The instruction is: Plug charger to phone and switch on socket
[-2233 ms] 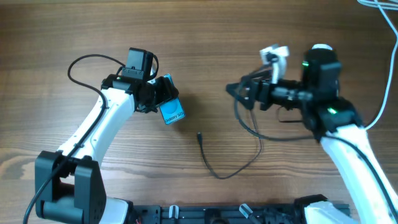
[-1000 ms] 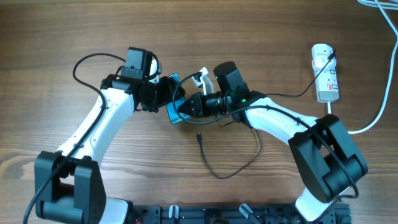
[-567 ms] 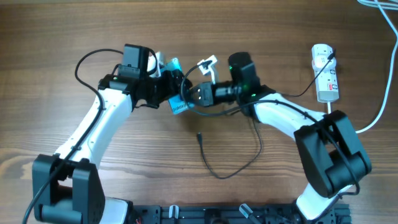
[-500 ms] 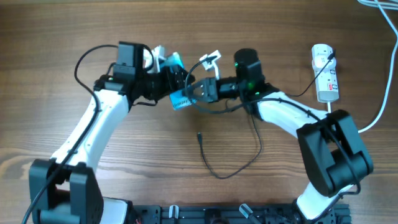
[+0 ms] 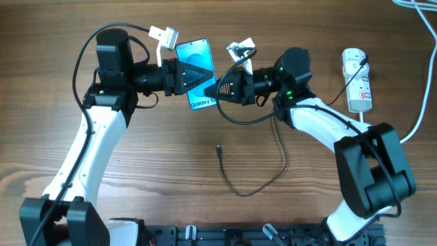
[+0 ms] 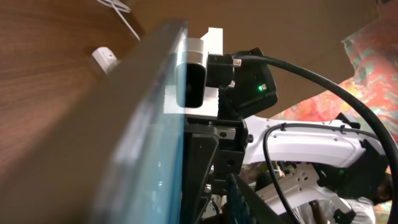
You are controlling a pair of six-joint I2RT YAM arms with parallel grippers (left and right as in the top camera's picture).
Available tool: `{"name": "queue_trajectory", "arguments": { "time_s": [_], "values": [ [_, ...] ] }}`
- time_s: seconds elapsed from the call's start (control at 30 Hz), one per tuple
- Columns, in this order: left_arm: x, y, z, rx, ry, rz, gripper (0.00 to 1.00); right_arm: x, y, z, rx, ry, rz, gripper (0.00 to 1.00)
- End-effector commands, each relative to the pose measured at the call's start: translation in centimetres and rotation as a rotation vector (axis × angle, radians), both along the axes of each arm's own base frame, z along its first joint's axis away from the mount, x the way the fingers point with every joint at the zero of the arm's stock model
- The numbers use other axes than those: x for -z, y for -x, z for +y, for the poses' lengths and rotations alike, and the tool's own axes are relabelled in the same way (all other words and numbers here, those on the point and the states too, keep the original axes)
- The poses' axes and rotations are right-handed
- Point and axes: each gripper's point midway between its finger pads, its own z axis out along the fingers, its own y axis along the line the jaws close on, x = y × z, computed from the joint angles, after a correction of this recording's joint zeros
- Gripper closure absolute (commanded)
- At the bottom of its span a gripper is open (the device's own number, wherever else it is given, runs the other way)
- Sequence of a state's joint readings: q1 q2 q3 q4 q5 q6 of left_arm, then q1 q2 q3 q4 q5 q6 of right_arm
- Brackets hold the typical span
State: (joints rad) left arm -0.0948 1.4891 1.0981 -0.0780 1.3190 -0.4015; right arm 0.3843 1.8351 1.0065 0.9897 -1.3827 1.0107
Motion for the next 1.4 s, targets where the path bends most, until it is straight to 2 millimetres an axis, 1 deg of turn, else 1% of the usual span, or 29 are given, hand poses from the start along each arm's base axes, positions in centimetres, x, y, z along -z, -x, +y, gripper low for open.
{"name": "queue_trajectory", "arguments": {
  "time_s": [0.0,0.07,0.1,0.17,0.2,0.23,0.3,0.4,0.47,0.57,0.63,0.67,0.73,0.8,0.83,0.9,1.0,1.03,1.07,1.17,1.2,1.23,1.3,1.33,1.37],
  "values": [
    [-3.3,3.8,-0.8,0.181,0.081,-0.067,0.66,1.1,-1.2,0.0,0.044,0.018,0.086,0.96],
    [-3.3,3.8,-0.7,0.179,0.081,-0.067,0.67,1.1,-1.1,0.0,0.041,0.019,0.088,0.96],
    [-3.3,3.7,-0.6,0.175,0.081,-0.068,0.69,1.1,-1.1,0.0,0.040,0.019,0.089,0.96],
    [-3.3,3.4,-0.1,0.158,0.081,-0.068,0.79,1.1,-1.1,0.0,0.041,0.021,0.101,0.96],
    [-3.3,3.2,0.1,0.152,0.080,-0.068,0.83,1.1,-1.1,0.0,0.041,0.021,0.100,0.96],
    [-3.3,3.2,0.2,0.148,0.080,-0.068,0.82,1.1,-1.1,0.0,0.041,0.021,0.100,0.96],
    [-3.3,3.2,0.2,0.148,0.080,-0.067,0.76,1.1,-1.3,0.0,0.048,0.020,0.103,0.96],
    [-3.3,3.1,0.2,0.148,0.080,-0.068,0.75,0.9,-2.2,0.1,0.103,0.017,0.152,0.96],
    [-3.3,3.1,0.2,0.148,0.080,-0.068,0.75,0.6,-2.9,0.2,0.140,0.003,0.145,0.96],
    [-3.3,3.1,0.2,0.148,0.080,-0.069,0.74,0.3,-3.4,0.2,0.172,-0.011,0.150,0.96],
    [-3.3,3.1,0.2,0.148,0.080,-0.069,0.72,0.2,-3.8,0.2,0.196,-0.017,0.150,0.96],
    [-3.3,3.1,0.2,0.148,0.080,-0.069,0.72,0.2,-3.8,0.2,0.197,-0.017,0.149,0.96],
    [-3.3,3.1,0.2,0.148,0.080,-0.069,0.76,0.2,-3.9,0.2,0.199,-0.017,0.149,0.96],
    [-3.3,3.1,0.2,0.148,0.080,-0.069,0.77,0.1,-4.3,0.2,0.225,-0.023,0.152,0.96],
    [-3.3,3.1,0.2,0.148,0.080,-0.069,0.79,0.1,-4.4,0.2,0.228,-0.023,0.154,0.95],
    [-3.3,3.1,0.2,0.148,0.080,-0.069,0.88,0.2,-4.2,0.2,0.220,-0.021,0.153,0.96],
    [-3.2,3.1,0.2,0.144,0.078,-0.069,0.96,0.3,-4.2,0.2,0.220,-0.018,0.161,0.96],
    [-3.2,3.1,0.2,0.144,0.078,-0.068,0.96,0.3,-4.2,0.2,0.216,-0.017,0.161,0.93],
    [-3.2,3.1,0.2,0.143,0.078,-0.068,0.96,0.3,-3.9,0.2,0.201,-0.013,0.160,0.65],
    [-3.0,2.9,0.2,0.130,0.071,-0.051,0.96,0.4,-3.3,0.1,0.164,-0.004,0.157,0.28],
    [-2.3,2.4,0.3,0.094,0.051,-0.030,0.96,0.6,-3.3,-0.1,0.161,0.000,0.157,0.20],
    [-0.9,1.7,0.4,0.030,0.004,0.001,0.96,0.7,-3.3,-0.4,0.154,0.004,0.139,0.12],
    [2.8,0.2,1.4,-0.127,-0.132,0.128,0.96,1.5,-3.6,-1.1,0.154,0.027,0.160,0.08],
    [4.8,-0.3,2.1,-0.201,-0.208,0.202,0.96,2.2,-4.0,-1.5,0.165,0.044,0.172,0.06],
    [6.0,-0.3,2.6,-0.236,-0.252,0.250,0.96,2.8,-4.2,-1.8,0.176,0.058,0.178,0.05]
  ]
}}
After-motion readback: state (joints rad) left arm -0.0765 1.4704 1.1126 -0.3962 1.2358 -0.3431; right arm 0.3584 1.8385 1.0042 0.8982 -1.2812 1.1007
